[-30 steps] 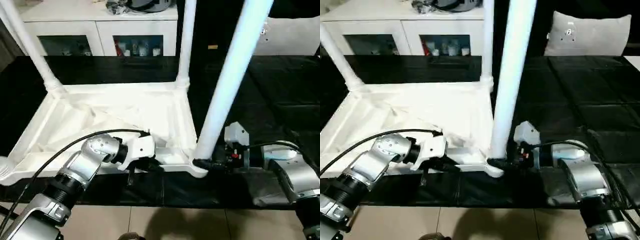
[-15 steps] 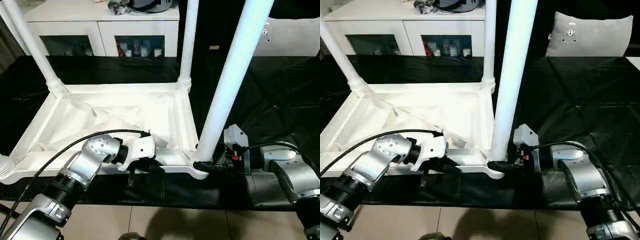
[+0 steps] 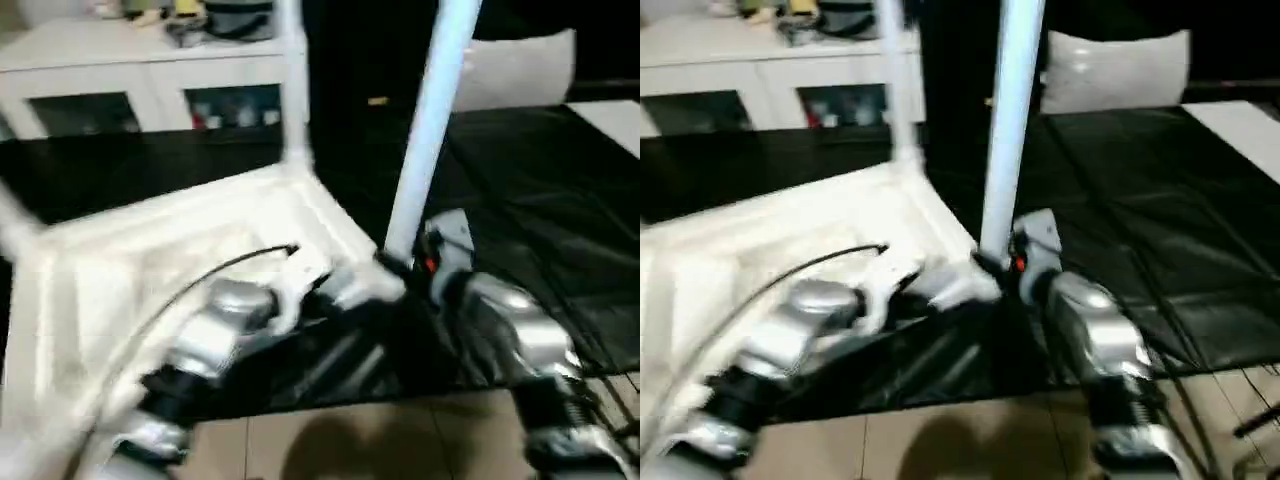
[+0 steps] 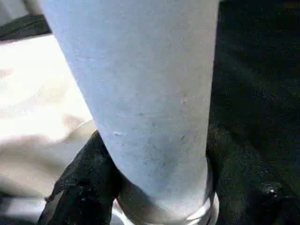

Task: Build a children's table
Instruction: Rotate leg to tighten

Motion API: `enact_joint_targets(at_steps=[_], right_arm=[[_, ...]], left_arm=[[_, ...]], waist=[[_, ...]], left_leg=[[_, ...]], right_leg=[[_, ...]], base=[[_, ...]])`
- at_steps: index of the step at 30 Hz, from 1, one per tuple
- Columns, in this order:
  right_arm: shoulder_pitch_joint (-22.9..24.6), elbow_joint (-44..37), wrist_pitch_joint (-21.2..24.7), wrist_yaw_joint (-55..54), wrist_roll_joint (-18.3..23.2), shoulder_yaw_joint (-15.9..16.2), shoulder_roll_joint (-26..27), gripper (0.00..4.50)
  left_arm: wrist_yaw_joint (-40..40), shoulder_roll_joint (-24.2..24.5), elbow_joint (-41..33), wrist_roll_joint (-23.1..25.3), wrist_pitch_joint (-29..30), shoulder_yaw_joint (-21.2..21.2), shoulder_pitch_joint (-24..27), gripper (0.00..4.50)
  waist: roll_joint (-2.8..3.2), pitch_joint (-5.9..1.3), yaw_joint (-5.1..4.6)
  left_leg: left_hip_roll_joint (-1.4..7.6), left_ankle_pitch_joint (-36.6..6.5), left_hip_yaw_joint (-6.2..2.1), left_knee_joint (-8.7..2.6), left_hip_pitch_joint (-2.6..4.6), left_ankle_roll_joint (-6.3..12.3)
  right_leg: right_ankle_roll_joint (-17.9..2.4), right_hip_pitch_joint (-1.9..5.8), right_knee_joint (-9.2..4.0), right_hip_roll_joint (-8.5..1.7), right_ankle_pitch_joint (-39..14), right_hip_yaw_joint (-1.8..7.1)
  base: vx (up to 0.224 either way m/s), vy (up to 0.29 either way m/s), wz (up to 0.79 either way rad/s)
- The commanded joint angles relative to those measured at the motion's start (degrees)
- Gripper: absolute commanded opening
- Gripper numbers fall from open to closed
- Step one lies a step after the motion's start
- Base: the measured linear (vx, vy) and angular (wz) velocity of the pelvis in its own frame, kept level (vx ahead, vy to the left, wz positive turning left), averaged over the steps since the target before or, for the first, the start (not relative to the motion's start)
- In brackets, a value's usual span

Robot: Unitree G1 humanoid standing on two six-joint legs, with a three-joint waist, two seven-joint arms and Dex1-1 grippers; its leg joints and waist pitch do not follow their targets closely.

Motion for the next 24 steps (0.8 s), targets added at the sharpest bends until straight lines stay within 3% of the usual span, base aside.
enact_joint_targets(at_steps=[1, 2, 5, 8, 11, 16, 18, 19, 20, 22, 24], right_arm=[[0.3, 5.4, 1.7, -3.7, -0.8, 3.2, 3.6, 2.43], [0.1, 6.1, 0.8, -4.7, -1.7, 3.5, 3.8, 2.43], [-0.3, 6.5, -0.6, -4.1, 0.9, 0.6, 4.9, 3.13], [-0.3, 5.9, -1.1, -3.3, 1.4, -0.5, 5.2, 3.33], [0.7, 4.1, -1.9, -1.1, 1.7, -0.5, 4.0, 3.6], [2.7, 1.4, -5.7, 5.1, 3.5, -1.3, -0.3, 4.02], [4.4, -1.9, -7.1, 13.2, 5.3, -1.2, -4.6, 4.06], [4.5, -2.2, -7.2, 13.7, 5.4, -1.2, -4.9, 4.09], [5.1, -3.2, -7.6, 16.7, 5.4, -1.0, -6.8, 4.3], [5.7, -4.0, -8.3, 20.1, 5.3, -0.3, -9.4, 4.48], [6.0, -4.2, -9.0, 22.7, 5.0, 0.2, -11.4, 4.49]], left_arm=[[8.0, -4.8, 1.0, -1.1, -2.6, 2.3, -2.4, 0.0], [10.2, -5.7, 1.5, -0.7, -3.4, 2.8, -2.9, 0.0], [10.2, -5.7, 0.6, 0.5, -2.4, 1.5, -3.0, 0.0], [9.9, -5.5, -0.3, 0.8, -1.3, 1.3, -2.6, 0.0], [7.3, -3.6, -0.5, 1.1, -2.7, -0.1, -2.1, 0.0], [1.1, 1.9, 1.3, 2.3, -6.2, -3.2, -1.8, 0.0], [-2.3, 5.0, 2.8, 2.5, -8.8, -3.8, -2.0, 0.0], [-2.5, 5.2, 2.9, 2.5, -8.9, -3.8, -2.0, 0.0], [-3.9, 6.3, 3.2, 2.5, -9.7, -4.2, -2.0, 0.0], [-5.7, 7.8, 3.7, 2.4, -11.1, -4.9, -2.1, 0.0], [-7.8, 9.0, 3.9, 2.3, -12.7, -5.7, -2.1, 0.0]], waist=[[-0.92, -2.07, 0.11], [-0.97, -2.13, 0.23], [-0.81, -2.51, 0.66], [-0.49, -2.7, 0.79], [-0.61, -2.85, 0.95], [-0.55, -2.95, 1.37], [-0.47, -3.04, 1.62], [-0.52, -3.34, 1.78], [-0.17, -3.51, 1.77], [-0.37, -3.44, 1.73], [-0.37, -3.37, 1.94]], left_leg=[[3.72, -18.0, -2.63, -4.48, 0.26, 0.38], [3.62, -16.8, -2.37, -4.36, 0.22, 1.2], [3.86, -13.5, -2.26, -4.46, -0.25, 2.72], [4.16, -11.7, -2.26, -4.49, -0.45, 3.47], [4.1, -9.3, -2.15, -4.34, -0.78, 4.53], [4.2, -7.9, -2.01, -4.21, -1.04, 5.37], [4.13, -7.9, -2.03, -4.07, -1.01, 5.73], [4.27, -6.5, -2.01, -3.85, -1.05, 6.21], [4.29, -4.8, -2.07, -3.73, -1.2, 6.76], [4.22, -4.5, -1.98, -3.6, -1.34, 7.62], [4.19, -5.3, -1.91, -3.53, -1.24, 7.91]], right_leg=[[-5.5, 1.15, -6.81, -6.25, -28.5, 3.34], [-5.5, 1.08, -6.94, -6.28, -27.4, 3.5], [-6.1, 1.47, -6.45, -6.3, -22.7, 3.73], [-7.4, 1.58, -5.9, -6.25, -18.2, 3.76], [-8.6, 1.9, -5.55, -6.28, -14.1, 3.77], [-8.5, 1.85, -5.45, -6.31, -13.2, 3.73], [-8.0, 2.01, -5.58, -6.27, -13.2, 3.63], [-8.3, 2.19, -4.93, -6.19, -9.6, 3.8], [-9.5, 2.06, -4.43, -6.07, -6.0, 3.64], [-10.5, 2.05, -4.29, -6.13, -3.9, 3.52], [-10.5, 2.06, -4.54, -6.18, -5.6, 3.45]], base=[[0.0, 0.0, 0.0], [0.0, 0.0, 0.0], [0.0, 0.0, 0.0], [0.0, 0.0, 0.0], [0.0, 0.0, 0.0], [0.0, 0.0, 0.0], [0.0, 0.0, 0.0], [0.0, 0.0, 0.0], [0.0, 0.0, 0.0], [0.0, 0.0, 0.0], [0.0, 0.0, 0.0]])
